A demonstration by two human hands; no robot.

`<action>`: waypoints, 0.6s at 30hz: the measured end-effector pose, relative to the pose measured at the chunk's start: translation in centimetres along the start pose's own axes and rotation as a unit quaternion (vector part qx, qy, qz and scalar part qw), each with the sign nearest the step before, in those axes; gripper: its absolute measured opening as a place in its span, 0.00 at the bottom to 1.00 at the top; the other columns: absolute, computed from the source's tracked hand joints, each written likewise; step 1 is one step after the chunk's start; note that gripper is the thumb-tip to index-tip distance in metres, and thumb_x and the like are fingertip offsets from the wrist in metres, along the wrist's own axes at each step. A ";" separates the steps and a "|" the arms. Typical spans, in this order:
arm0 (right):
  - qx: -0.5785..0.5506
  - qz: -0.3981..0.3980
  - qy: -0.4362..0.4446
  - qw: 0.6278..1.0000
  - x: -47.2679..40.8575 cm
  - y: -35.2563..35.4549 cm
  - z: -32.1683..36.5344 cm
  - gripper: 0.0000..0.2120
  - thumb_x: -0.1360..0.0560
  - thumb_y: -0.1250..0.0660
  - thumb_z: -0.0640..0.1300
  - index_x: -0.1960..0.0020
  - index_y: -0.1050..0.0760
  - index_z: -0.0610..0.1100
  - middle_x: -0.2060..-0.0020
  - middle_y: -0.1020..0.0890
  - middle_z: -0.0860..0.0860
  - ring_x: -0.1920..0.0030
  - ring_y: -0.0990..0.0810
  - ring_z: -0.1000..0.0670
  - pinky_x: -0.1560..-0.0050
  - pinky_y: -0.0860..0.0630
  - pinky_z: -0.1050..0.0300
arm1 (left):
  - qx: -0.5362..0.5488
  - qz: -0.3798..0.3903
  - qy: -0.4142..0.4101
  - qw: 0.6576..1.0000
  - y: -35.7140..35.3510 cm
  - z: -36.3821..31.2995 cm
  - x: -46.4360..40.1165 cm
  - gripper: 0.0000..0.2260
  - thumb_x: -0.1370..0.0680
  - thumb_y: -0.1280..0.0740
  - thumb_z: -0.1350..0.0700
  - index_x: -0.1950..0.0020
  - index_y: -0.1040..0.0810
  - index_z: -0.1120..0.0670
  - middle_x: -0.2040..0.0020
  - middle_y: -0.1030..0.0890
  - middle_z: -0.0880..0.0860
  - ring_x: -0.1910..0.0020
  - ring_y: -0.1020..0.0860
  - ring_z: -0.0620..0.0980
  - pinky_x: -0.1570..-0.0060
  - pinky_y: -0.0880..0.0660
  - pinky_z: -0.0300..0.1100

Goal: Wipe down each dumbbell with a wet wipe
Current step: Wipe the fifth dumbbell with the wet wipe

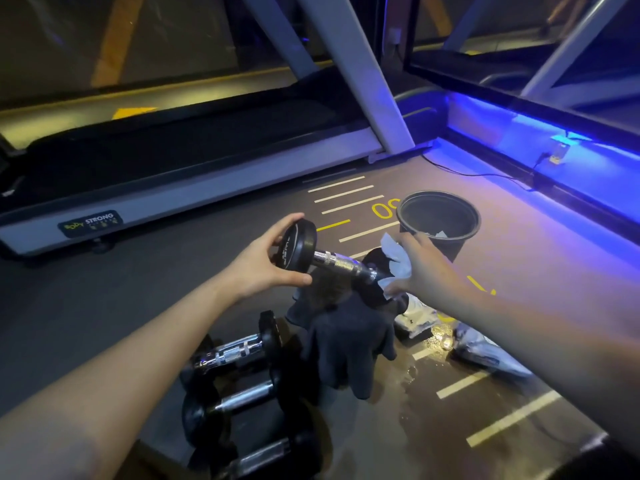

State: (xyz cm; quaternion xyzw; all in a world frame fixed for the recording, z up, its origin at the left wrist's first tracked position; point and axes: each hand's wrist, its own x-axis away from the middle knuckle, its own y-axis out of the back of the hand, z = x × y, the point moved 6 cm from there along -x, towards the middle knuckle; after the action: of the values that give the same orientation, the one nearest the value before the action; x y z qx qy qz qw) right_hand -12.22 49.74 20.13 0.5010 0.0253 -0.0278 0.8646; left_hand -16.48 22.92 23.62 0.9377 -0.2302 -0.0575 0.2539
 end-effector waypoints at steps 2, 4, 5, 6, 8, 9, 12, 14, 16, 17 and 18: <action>0.004 0.000 0.018 1.000 -0.1 -0.1 0.1 0.42 0.40 0.19 0.49 0.31 0.34 0.49 0.43 0.33 0.54 0.44 0.28 0.47 0.52 0.34 0.55 | 0.002 0.003 0.005 1.000 0.1 0.5 0.0 0.44 0.34 0.18 0.62 0.27 0.34 0.34 0.38 0.27 0.37 0.33 0.27 0.45 0.34 0.28 0.38; 0.000 -0.002 0.030 1.000 -0.2 0.0 0.3 0.38 0.40 0.19 0.47 0.33 0.32 0.50 0.46 0.35 0.56 0.46 0.29 0.50 0.53 0.35 0.57 | 0.006 0.003 0.008 1.000 0.2 0.9 -0.2 0.44 0.34 0.18 0.62 0.28 0.34 0.34 0.38 0.26 0.38 0.33 0.27 0.47 0.32 0.28 0.42; -0.002 -0.004 0.036 0.999 -0.2 0.1 0.4 0.37 0.39 0.19 0.47 0.34 0.31 0.50 0.46 0.34 0.57 0.47 0.29 0.51 0.53 0.36 0.58 | 0.007 0.003 0.010 1.000 0.3 1.1 -0.3 0.43 0.34 0.18 0.61 0.28 0.33 0.33 0.37 0.26 0.39 0.33 0.26 0.48 0.31 0.28 0.44; -0.004 -0.006 0.041 0.999 -0.3 0.2 0.5 0.35 0.39 0.19 0.46 0.35 0.30 0.51 0.46 0.34 0.57 0.47 0.30 0.53 0.53 0.37 0.60 | 0.009 0.003 0.013 1.000 0.3 1.3 -0.4 0.43 0.34 0.18 0.61 0.28 0.34 0.32 0.37 0.26 0.39 0.33 0.26 0.49 0.31 0.28 0.46; -0.011 -0.011 0.049 0.999 -0.5 0.4 0.5 0.32 0.38 0.20 0.44 0.37 0.28 0.50 0.47 0.33 0.57 0.48 0.31 0.55 0.57 0.38 0.68 | 0.009 0.003 0.019 1.000 0.5 1.6 -0.6 0.43 0.34 0.18 0.59 0.29 0.34 0.31 0.37 0.26 0.40 0.33 0.25 0.50 0.30 0.29 0.47; -0.017 -0.016 0.049 0.999 -0.6 0.5 0.6 0.30 0.38 0.20 0.44 0.39 0.27 0.50 0.48 0.32 0.57 0.49 0.30 0.55 0.56 0.37 0.72 | 0.007 0.004 0.019 1.000 0.5 1.8 -0.6 0.43 0.34 0.18 0.59 0.29 0.34 0.31 0.36 0.25 0.40 0.33 0.26 0.50 0.30 0.29 0.47; -0.044 -0.026 0.042 0.998 -0.6 0.8 1.3 0.26 0.36 0.20 0.45 0.42 0.26 0.52 0.51 0.30 0.56 0.53 0.31 0.56 0.57 0.38 0.77 | 0.002 0.004 0.017 1.000 0.6 2.0 -0.7 0.43 0.34 0.18 0.58 0.28 0.35 0.31 0.35 0.25 0.41 0.32 0.27 0.47 0.31 0.30 0.43; -0.070 -0.022 0.048 0.996 -0.5 0.6 2.2 0.25 0.36 0.19 0.46 0.44 0.27 0.53 0.52 0.29 0.55 0.55 0.30 0.57 0.58 0.37 0.75 | 0.000 0.005 0.018 1.000 0.6 2.0 -0.8 0.43 0.34 0.18 0.58 0.28 0.35 0.31 0.36 0.25 0.41 0.32 0.27 0.47 0.32 0.29 0.43; -0.092 -0.014 0.060 0.994 -0.6 0.1 3.3 0.25 0.37 0.19 0.46 0.46 0.28 0.55 0.52 0.28 0.54 0.54 0.29 0.57 0.58 0.36 0.69 | 0.003 0.006 0.020 1.000 0.6 1.9 -0.7 0.43 0.34 0.18 0.58 0.29 0.34 0.31 0.37 0.25 0.41 0.33 0.26 0.49 0.31 0.29 0.45; -0.099 -0.010 0.063 0.993 -0.7 -0.3 3.8 0.24 0.37 0.19 0.47 0.47 0.28 0.55 0.51 0.27 0.54 0.53 0.29 0.55 0.57 0.35 0.65 | 0.004 0.007 0.019 1.000 0.5 1.9 -0.7 0.43 0.34 0.18 0.59 0.29 0.34 0.31 0.37 0.25 0.41 0.33 0.26 0.50 0.31 0.29 0.47; -0.106 -0.006 0.064 0.992 -0.9 -0.7 4.4 0.24 0.37 0.19 0.47 0.47 0.28 0.55 0.51 0.27 0.53 0.52 0.28 0.54 0.56 0.35 0.61 | 0.007 0.008 0.019 1.000 0.5 1.8 -0.7 0.43 0.34 0.18 0.59 0.29 0.34 0.30 0.37 0.25 0.41 0.33 0.25 0.51 0.30 0.28 0.49</action>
State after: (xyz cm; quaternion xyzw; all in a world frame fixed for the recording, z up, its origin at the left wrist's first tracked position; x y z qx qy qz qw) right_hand -13.08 45.64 21.80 0.4069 0.0868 0.0022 0.9094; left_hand -17.70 22.08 22.30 0.9384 -0.2329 -0.0362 0.2525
